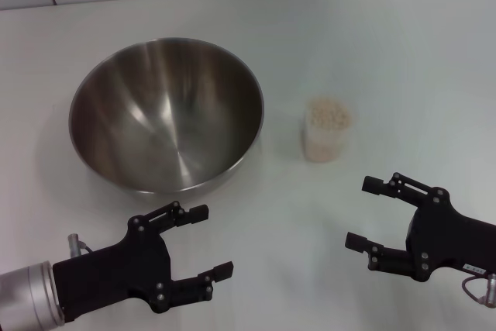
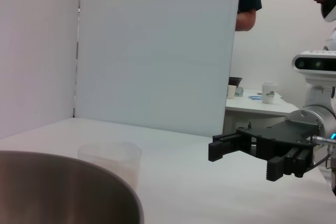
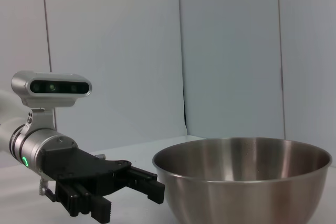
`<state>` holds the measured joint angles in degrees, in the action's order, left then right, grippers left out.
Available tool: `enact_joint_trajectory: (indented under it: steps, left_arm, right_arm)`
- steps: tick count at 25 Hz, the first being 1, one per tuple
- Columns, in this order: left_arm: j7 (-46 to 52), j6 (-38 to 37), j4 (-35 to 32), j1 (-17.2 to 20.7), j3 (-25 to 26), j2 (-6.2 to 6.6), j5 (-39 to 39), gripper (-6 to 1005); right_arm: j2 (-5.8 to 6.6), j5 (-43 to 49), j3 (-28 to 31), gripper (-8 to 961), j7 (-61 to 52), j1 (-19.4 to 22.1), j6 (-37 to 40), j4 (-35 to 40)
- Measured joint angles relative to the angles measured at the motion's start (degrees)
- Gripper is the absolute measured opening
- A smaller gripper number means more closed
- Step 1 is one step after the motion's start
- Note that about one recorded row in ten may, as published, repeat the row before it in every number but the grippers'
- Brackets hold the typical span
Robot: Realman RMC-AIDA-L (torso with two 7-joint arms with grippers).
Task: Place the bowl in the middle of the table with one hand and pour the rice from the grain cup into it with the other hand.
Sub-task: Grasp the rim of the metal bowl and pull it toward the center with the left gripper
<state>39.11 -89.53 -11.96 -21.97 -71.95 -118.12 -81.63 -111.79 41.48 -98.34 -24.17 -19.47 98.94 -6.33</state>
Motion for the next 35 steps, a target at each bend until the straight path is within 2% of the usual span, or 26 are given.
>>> enact_joint_trajectory:
  steps: [7, 10, 11, 14, 16, 17, 18, 20, 24, 25, 27, 29, 31, 35]
  left_arm:
    - [0.2, -0.1, 0.0, 0.0, -0.2, 0.00, 0.0, 833]
    - [0.1, -2.9, -0.9, 0.6, 0.5, 0.00, 0.1, 833]
    - [0.0, -5.0, -1.7, 1.0, 1.3, 0.00, 0.4, 832]
    - [1.4, -12.3, -6.5, 3.1, 8.1, -0.46, 2.8, 832]
    - [7.6, -13.3, -9.2, 3.3, 12.3, -0.55, 5.5, 832]
    - [10.9, -12.8, -10.3, 3.0, 13.6, -0.47, 6.3, 832]
    - [18.7, -10.3, -14.1, 2.7, 15.3, -0.33, 7.1, 832]
    - [23.8, -7.5, -18.2, 2.9, 15.9, -0.31, 7.1, 832]
    - [39.2, 7.9, -35.7, 6.3, 13.9, -0.68, 6.8, 823]
    - [42.5, 11.5, -38.1, 7.0, 12.9, -0.63, 6.4, 820]
    - [53.0, 20.5, -45.8, 8.6, 9.1, -0.27, 3.5, 815]
    - [63.3, 25.6, -52.7, 9.7, 6.3, -0.06, -3.4, 811]
    - [75.9, 28.5, -59.3, 9.9, 4.1, -0.19, -15.9, 806]
    - [92.3, 28.5, -64.7, 8.0, -0.1, -0.33, -34.1, 790]
  right_arm:
    - [0.00, 0.0, 0.0, 820, 0.0, 0.0, 0.0, 0.0]
    - [-0.05, 0.0, 0.0, 819, 0.2, 0.0, 0.0, 0.0]
    - [-0.09, -0.1, 0.0, 819, 0.3, 0.1, 0.0, 0.0]
    - [-0.17, -0.1, 0.0, 819, 0.4, 0.1, 0.0, 0.0]
    - [-0.17, -0.1, 0.0, 819, 0.2, 0.0, 0.0, 0.0]
    - [-0.20, -0.1, 0.0, 819, 0.2, 0.0, 0.0, 0.0]
    - [-0.22, -0.1, 0.0, 819, 0.2, 0.0, 0.0, 0.0]
    - [-0.27, -0.1, 0.0, 819, 0.2, 0.1, 0.0, 0.0]
    - [-0.28, -0.1, 0.0, 819, 0.1, 0.2, 0.0, 0.0]
    - [-0.27, -0.1, 0.0, 819, 0.1, 0.2, 0.0, 0.0]
    - [-0.27, -0.1, 0.0, 819, 0.1, 0.3, 0.0, 0.0]
    - [-0.27, -0.2, 0.0, 819, 0.2, 0.5, 0.0, -0.1]
    - [-0.27, -0.3, 0.0, 818, 0.2, 0.5, 0.0, -0.2]
    - [-0.26, -0.3, 0.0, 818, 0.3, 0.5, 0.0, -0.1]
